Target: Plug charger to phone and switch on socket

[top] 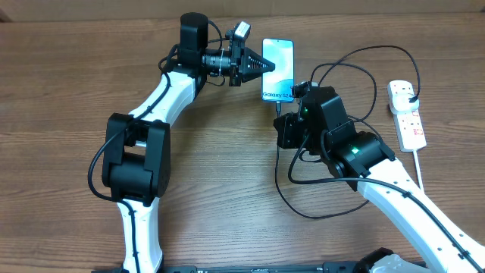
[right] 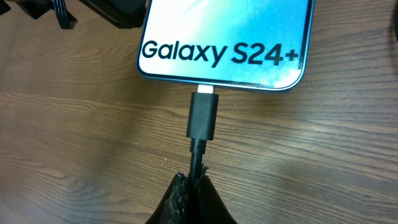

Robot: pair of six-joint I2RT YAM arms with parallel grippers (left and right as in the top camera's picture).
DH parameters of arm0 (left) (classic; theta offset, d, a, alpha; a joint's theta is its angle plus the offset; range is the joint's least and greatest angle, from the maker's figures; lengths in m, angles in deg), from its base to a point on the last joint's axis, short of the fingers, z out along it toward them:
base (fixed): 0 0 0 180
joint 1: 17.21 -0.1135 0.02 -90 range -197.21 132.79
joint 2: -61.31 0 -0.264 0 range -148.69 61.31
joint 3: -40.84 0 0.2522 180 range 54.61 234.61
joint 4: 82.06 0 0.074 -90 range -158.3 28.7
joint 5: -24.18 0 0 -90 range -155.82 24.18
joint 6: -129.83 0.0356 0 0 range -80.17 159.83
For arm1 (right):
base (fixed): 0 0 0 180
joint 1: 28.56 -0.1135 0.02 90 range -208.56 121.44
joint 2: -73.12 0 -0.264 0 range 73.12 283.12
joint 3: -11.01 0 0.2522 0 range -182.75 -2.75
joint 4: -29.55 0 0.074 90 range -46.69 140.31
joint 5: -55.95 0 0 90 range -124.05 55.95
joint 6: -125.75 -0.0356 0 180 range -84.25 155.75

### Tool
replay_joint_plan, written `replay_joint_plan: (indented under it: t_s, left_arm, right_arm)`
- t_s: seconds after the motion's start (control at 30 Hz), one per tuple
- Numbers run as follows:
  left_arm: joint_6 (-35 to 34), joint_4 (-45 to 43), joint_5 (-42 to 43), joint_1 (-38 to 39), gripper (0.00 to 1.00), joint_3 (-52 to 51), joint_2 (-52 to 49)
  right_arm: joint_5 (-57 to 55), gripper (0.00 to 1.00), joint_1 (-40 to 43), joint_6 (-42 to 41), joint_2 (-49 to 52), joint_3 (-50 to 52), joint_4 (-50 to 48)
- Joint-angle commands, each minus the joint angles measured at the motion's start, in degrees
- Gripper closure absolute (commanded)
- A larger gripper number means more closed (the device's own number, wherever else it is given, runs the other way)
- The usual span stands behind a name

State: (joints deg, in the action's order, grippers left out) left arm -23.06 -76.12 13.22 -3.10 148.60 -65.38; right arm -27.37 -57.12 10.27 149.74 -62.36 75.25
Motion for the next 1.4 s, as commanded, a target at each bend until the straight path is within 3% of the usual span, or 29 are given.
replay_joint_plan:
  t_s: [0.0, 0.1, 0.33, 0.53, 0.7, 0.93, 1.37]
  left_arm:
    - [-0.22, -0.61, 3.39, -0.20, 0.96, 0.87, 0.57]
    - [-0.11, -0.61, 3.48, -0.20, 0.96, 0.87, 0.57]
    - [-0.15, -0.59, 1.40, -0.20, 0.96, 0.87, 0.57]
    - [-0.15, -0.59, 0.02, -0.20, 0.96, 0.87, 0.57]
    - [-0.13, -0.59, 0.02, -0.17, 0.96, 0.87, 0.57]
    - [0.74, -0.59, 0.31, -0.04, 0.96, 0.87, 0.57]
    - [8.96, -0.59, 5.77, 0.66, 0.96, 0.87, 0.57]
  right_arm:
    - [-3.02, 0.96, 0.07, 0.24, 0.13, -0.44, -1.46]
    - [-3.02, 0.95, 0.07, 0.22, 0.13, -0.44, -2.84]
    - [-2.73, 0.71, 0.04, 0.24, 0.13, -0.44, -0.15]
    - [-2.75, 0.64, 0.04, 0.24, 0.13, -0.44, 0.61]
    - [-2.78, 0.65, 0.04, 0.24, 1.01, -0.44, -0.85]
    - [-2.78, 0.87, 0.07, 0.24, 3.98, -0.44, -2.27]
    - [-2.80, 0.90, 0.07, 0.48, 3.98, -0.46, -8.15]
